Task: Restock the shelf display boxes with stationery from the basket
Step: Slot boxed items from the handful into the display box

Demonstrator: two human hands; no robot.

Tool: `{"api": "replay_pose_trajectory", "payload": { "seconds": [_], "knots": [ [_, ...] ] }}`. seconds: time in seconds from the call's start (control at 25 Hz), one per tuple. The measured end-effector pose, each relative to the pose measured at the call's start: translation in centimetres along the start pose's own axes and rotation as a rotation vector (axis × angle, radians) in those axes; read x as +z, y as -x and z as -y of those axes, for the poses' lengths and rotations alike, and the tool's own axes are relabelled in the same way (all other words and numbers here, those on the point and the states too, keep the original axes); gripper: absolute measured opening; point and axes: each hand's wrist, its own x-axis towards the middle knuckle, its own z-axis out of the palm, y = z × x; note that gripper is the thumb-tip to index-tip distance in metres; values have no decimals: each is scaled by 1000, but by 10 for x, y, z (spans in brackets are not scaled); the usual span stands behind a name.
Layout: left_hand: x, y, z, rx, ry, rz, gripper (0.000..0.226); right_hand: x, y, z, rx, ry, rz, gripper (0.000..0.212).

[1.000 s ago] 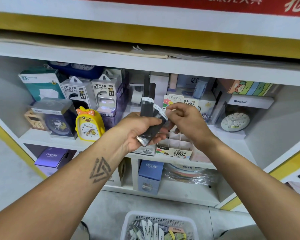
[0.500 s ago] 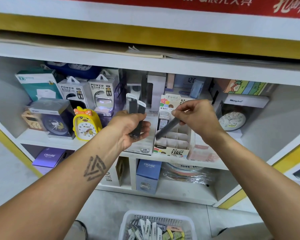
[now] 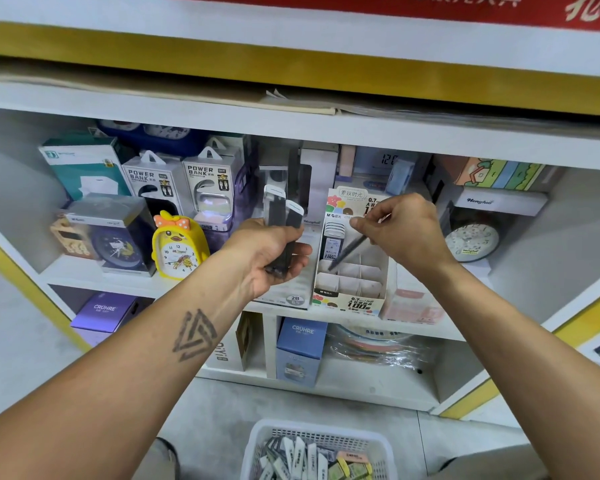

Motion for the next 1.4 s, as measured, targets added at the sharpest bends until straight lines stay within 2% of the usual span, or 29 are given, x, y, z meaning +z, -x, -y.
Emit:
{"api": "replay_pose_trajectory", "payload": {
  "seconds": [0.24, 0.32, 0.44, 0.52, 0.64, 0.72, 0.84, 0.96, 1.08, 1.16, 1.24, 1.36, 1.4],
  "knots": [
    [2, 0, 1, -5, -36, 39, 17, 14, 4, 2, -9, 44, 207, 8],
    [1, 0, 3, -10, -59, 59, 16, 18, 5, 1, -77, 27, 203, 5],
    [1, 1, 3, -27, -85, 98, 8, 23, 7, 0, -81, -59, 200, 10],
    [0, 1, 4, -40, -104, 123, 7, 26, 8, -1, -117, -14, 193, 14],
    [1, 1, 5, -52, -114, 148, 8, 26, 10, 2, -212, 91, 83, 18],
    [3, 1, 5, -57, -125, 157, 5, 22, 11, 9, -114, -130, 115, 16],
    [4, 3, 6, -73, -160, 185, 7, 21, 15, 18, 79, -547, 330, 9],
    [5, 3, 6, -73, -174, 183, 15, 21, 15, 21, 120, -647, 316, 12],
    [2, -2, 6, -27, -163, 48, 22, 11, 11, 18, 123, -544, 218, 16],
    [-1, -5, 6, -25, -147, -6, 25, 5, 8, 14, 118, -404, 184, 12],
    [-1, -6, 5, -32, -158, -25, 22, 1, 6, 8, 128, -291, 164, 5],
    [5, -3, 2, -37, -197, -6, 14, -2, 4, 4, 158, -262, 135, 16],
    [7, -2, 1, -44, -216, -6, 20, -2, 3, 3, 150, -256, 125, 14]
  ]
}}
